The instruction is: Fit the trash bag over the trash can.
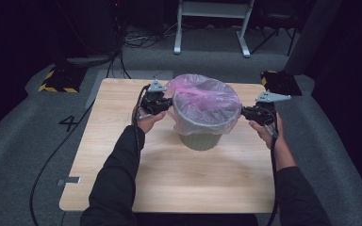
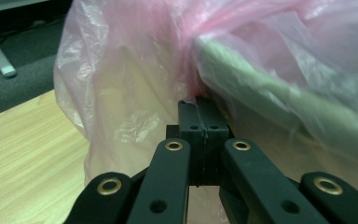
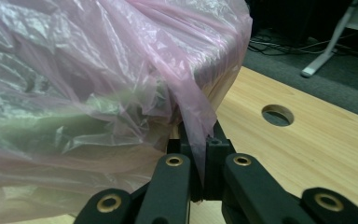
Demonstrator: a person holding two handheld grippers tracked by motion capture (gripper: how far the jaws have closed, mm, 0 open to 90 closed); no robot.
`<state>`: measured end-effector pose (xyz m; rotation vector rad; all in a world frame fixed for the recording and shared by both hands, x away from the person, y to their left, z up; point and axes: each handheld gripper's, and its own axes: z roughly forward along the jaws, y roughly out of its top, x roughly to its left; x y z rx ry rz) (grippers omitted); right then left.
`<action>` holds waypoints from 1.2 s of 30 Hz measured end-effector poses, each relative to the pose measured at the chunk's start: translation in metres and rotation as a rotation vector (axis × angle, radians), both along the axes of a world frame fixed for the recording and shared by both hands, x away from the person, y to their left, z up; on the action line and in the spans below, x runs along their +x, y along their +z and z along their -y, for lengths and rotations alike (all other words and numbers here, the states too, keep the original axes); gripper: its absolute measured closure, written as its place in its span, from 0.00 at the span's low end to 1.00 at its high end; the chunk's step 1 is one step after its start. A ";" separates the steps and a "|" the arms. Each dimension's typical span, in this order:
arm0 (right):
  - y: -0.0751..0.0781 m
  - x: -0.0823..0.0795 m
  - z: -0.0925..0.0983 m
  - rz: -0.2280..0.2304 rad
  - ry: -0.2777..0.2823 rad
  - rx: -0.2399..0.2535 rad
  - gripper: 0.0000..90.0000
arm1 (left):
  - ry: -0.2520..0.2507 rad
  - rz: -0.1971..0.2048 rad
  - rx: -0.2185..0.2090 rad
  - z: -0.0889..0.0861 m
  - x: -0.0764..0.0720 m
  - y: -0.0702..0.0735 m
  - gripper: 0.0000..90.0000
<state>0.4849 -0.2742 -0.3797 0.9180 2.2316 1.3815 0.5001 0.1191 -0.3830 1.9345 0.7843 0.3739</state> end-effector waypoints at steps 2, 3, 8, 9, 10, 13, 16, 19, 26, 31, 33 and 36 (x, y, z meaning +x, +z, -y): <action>-0.001 -0.004 0.000 0.000 0.019 0.008 1.00 | -0.016 0.011 0.001 -0.003 -0.009 -0.001 1.00; -0.001 -0.004 0.000 0.000 0.019 0.008 1.00 | -0.016 0.011 0.001 -0.003 -0.009 -0.001 1.00; 0.000 -0.022 -0.001 0.019 0.061 -0.012 1.00 | -0.052 0.059 0.028 -0.013 -0.041 -0.001 1.00; 0.001 -0.024 -0.001 0.030 0.060 -0.024 1.00 | -0.053 0.070 0.030 -0.016 -0.045 0.000 1.00; 0.002 -0.027 -0.001 0.040 0.057 -0.029 1.00 | -0.056 0.074 0.019 -0.019 -0.049 0.000 1.00; 0.008 -0.034 0.004 0.094 0.036 -0.029 1.00 | -0.033 0.105 -0.010 -0.032 -0.057 0.006 0.99; 0.019 -0.042 0.011 0.145 -0.004 -0.033 0.87 | -0.020 0.147 -0.023 -0.041 -0.063 0.014 0.88; 0.029 -0.049 0.017 0.180 -0.028 -0.055 0.75 | -0.002 0.216 -0.023 -0.051 -0.075 0.031 0.72; 0.043 -0.056 0.024 0.220 -0.028 -0.067 0.37 | 0.021 0.234 -0.022 -0.056 -0.080 0.051 0.38; 0.052 -0.059 0.022 0.256 0.023 -0.064 0.40 | -0.023 0.242 0.042 -0.046 -0.072 0.060 0.33; 0.055 -0.060 0.023 0.269 0.047 -0.039 0.58 | -0.039 0.248 0.064 -0.041 -0.071 0.061 0.32; 0.059 -0.061 0.028 0.281 0.064 0.019 0.83 | -0.105 0.243 0.071 -0.035 -0.071 0.061 0.30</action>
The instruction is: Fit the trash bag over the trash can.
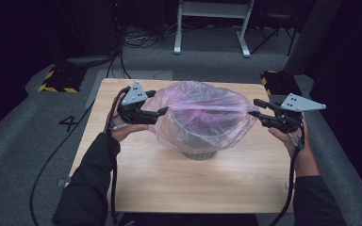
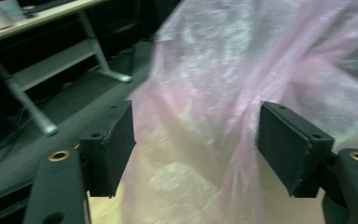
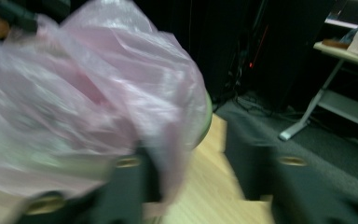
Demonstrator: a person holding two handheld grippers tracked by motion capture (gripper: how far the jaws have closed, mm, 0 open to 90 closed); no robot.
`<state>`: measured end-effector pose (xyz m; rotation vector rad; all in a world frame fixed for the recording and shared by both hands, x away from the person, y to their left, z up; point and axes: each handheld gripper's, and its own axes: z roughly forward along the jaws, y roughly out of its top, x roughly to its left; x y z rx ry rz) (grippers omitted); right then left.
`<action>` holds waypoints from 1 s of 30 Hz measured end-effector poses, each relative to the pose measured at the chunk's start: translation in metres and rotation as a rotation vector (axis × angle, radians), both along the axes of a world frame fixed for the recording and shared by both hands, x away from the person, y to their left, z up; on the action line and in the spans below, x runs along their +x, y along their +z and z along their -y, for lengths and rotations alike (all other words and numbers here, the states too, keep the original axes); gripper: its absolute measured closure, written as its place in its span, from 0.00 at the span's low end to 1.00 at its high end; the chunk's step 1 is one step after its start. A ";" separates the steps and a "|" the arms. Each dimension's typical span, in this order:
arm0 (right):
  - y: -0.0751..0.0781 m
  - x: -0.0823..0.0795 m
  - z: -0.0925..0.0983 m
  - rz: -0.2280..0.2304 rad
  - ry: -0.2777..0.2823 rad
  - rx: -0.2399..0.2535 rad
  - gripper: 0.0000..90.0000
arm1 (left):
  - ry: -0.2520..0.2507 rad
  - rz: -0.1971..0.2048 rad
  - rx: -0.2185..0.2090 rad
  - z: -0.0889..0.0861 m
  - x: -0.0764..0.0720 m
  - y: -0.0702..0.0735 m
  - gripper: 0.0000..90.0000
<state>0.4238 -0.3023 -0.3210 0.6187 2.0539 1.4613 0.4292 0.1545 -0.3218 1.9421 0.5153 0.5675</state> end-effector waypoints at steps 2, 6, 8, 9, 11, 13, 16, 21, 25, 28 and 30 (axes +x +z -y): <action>0.001 0.000 0.003 0.003 0.018 0.035 0.92 | -0.003 -0.001 0.015 0.003 0.001 -0.001 0.32; 0.003 0.000 0.001 0.009 0.022 0.031 0.99 | 0.007 0.016 0.047 0.007 0.004 0.001 0.55; 0.004 0.002 -0.001 0.007 0.007 0.026 1.00 | 0.012 0.033 0.078 0.010 0.007 0.003 0.66; 0.005 0.003 -0.002 0.004 0.014 0.028 1.00 | 0.012 0.033 0.078 0.010 0.007 0.003 0.70; 0.007 0.005 -0.006 0.007 0.005 0.020 1.00 | -0.003 0.045 0.089 0.014 0.011 0.005 0.81; 0.008 0.009 -0.010 0.002 0.003 0.024 1.00 | -0.013 0.047 0.083 0.014 0.015 0.005 0.92; 0.008 0.017 -0.014 -0.022 -0.028 0.031 1.00 | -0.006 0.036 0.066 0.016 0.022 0.004 0.99; 0.001 0.036 -0.020 -0.101 -0.101 0.029 1.00 | 0.022 0.019 0.057 0.017 0.036 -0.003 1.00; -0.008 0.049 -0.022 -0.170 -0.134 0.027 1.00 | 0.057 -0.010 0.019 0.014 0.048 -0.011 1.00; -0.017 0.058 -0.023 -0.218 -0.148 0.030 1.00 | 0.074 -0.044 -0.001 0.013 0.057 -0.018 1.00; -0.022 0.062 -0.024 -0.234 -0.151 0.028 1.00 | 0.082 -0.062 -0.015 0.012 0.063 -0.022 1.00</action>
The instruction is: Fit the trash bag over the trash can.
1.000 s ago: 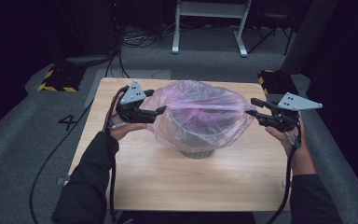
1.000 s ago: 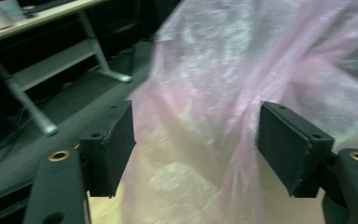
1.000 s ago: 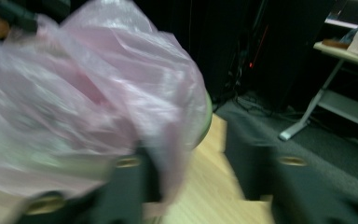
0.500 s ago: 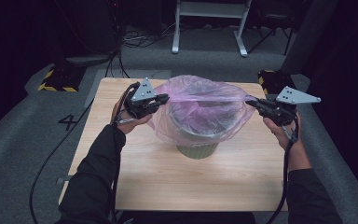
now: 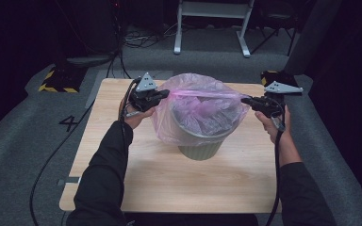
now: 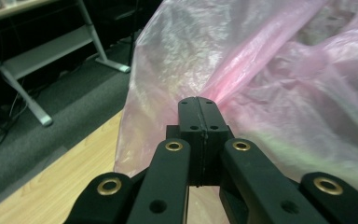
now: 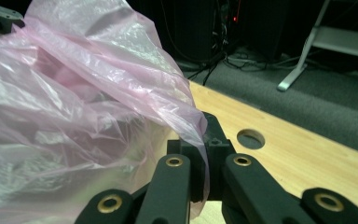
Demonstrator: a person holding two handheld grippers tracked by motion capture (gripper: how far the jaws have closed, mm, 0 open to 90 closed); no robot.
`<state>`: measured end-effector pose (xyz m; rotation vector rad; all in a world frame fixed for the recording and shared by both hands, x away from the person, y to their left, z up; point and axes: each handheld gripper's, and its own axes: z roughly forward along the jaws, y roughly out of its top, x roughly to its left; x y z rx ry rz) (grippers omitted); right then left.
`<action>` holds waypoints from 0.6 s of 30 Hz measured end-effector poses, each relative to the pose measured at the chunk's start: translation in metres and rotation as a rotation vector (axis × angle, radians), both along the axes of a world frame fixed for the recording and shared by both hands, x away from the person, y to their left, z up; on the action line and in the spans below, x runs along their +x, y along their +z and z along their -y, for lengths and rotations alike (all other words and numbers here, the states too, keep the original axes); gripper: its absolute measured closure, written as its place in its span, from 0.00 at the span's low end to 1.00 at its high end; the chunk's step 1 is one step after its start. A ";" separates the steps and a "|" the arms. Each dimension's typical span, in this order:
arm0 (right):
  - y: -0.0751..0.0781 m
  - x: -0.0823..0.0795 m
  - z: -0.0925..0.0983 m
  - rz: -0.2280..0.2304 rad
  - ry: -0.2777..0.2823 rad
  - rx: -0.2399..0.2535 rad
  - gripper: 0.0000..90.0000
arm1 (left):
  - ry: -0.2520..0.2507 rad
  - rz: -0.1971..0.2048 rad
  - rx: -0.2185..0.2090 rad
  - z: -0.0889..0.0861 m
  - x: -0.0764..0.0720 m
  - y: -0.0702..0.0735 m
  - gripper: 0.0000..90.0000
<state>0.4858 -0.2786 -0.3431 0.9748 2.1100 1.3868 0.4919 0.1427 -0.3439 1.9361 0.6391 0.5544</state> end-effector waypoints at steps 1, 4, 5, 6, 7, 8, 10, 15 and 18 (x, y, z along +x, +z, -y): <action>-0.002 0.001 -0.001 -0.007 -0.001 -0.002 1.00 | 0.010 -0.008 0.000 0.000 0.003 -0.002 1.00; -0.010 0.007 -0.003 -0.023 -0.016 -0.024 1.00 | 0.022 -0.041 -0.021 -0.001 0.011 -0.010 1.00; -0.012 0.010 -0.004 -0.026 -0.022 -0.032 1.00 | 0.016 -0.056 -0.032 0.000 0.014 -0.012 1.00; -0.013 0.012 -0.005 -0.024 -0.030 -0.047 1.00 | 0.017 -0.064 -0.033 0.001 0.016 -0.014 1.00; -0.015 0.014 -0.005 -0.024 -0.032 -0.042 1.00 | 0.023 -0.077 -0.035 0.002 0.018 -0.016 1.00; -0.016 0.015 -0.005 -0.033 -0.032 -0.028 1.00 | 0.027 -0.091 -0.042 0.003 0.021 -0.019 1.00; -0.021 0.017 -0.008 -0.043 -0.029 -0.035 1.00 | 0.027 -0.109 -0.033 0.007 0.024 -0.024 1.00; -0.035 0.020 -0.008 -0.080 -0.010 -0.016 1.00 | 0.010 -0.167 -0.068 0.012 0.029 -0.034 1.00; -0.038 0.020 -0.009 -0.090 -0.002 -0.003 1.00 | -0.008 -0.200 -0.079 0.015 0.031 -0.037 1.00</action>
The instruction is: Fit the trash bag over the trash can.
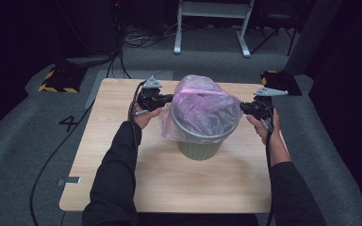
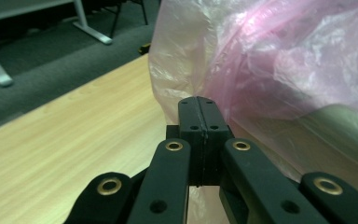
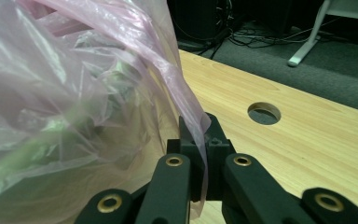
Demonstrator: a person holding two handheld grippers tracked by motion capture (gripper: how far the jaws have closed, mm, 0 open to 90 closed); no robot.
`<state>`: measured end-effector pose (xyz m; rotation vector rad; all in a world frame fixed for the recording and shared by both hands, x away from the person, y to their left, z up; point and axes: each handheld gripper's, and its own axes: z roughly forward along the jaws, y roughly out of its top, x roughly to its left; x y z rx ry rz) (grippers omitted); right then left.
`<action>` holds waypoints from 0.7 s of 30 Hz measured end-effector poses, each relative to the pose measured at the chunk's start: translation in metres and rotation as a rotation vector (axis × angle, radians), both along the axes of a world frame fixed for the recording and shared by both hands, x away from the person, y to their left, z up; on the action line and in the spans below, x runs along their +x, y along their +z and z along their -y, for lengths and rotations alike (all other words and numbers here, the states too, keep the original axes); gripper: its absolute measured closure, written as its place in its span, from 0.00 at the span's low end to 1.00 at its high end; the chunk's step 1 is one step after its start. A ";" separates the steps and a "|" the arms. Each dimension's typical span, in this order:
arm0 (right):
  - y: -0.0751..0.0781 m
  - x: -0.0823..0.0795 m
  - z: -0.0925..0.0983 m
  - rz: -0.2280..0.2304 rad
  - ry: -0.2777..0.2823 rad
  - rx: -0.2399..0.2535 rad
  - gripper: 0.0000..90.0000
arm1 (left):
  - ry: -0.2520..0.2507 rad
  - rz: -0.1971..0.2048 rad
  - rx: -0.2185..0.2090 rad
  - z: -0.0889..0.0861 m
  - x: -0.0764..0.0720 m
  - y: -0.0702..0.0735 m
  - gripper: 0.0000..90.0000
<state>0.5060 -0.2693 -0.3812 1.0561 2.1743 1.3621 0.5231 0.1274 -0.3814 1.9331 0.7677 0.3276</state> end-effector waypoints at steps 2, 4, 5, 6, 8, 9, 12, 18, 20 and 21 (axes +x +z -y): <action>0.000 0.000 -0.001 0.004 0.000 -0.012 1.00 | 0.005 -0.016 -0.015 0.001 0.002 -0.001 1.00; 0.003 0.000 -0.001 0.013 -0.009 -0.029 1.00 | 0.028 -0.026 -0.013 0.001 0.004 -0.002 1.00; 0.004 0.001 -0.001 0.017 -0.012 -0.032 1.00 | 0.035 -0.026 -0.014 0.002 0.006 -0.001 1.00; 0.005 0.002 0.000 0.015 -0.015 -0.029 1.00 | 0.047 -0.019 -0.007 0.002 0.006 0.000 1.00; 0.008 0.003 0.001 0.018 -0.026 -0.020 1.00 | 0.068 -0.009 0.002 0.002 0.007 0.002 1.00; 0.009 0.003 0.002 0.020 -0.028 -0.016 1.00 | 0.079 -0.010 0.009 0.002 0.008 0.002 1.00; 0.009 0.004 0.001 0.017 -0.035 -0.018 1.00 | 0.109 -0.022 0.013 0.003 0.011 0.001 1.00; 0.008 0.009 -0.003 -0.013 -0.046 -0.017 1.00 | 0.132 -0.078 0.053 0.009 0.015 -0.002 0.98; 0.005 0.010 -0.002 -0.036 -0.036 -0.007 1.00 | 0.153 -0.132 0.065 0.007 0.019 -0.007 0.95; 0.003 0.010 -0.002 -0.042 -0.035 -0.006 1.00 | 0.159 -0.165 0.075 0.006 0.021 -0.011 0.94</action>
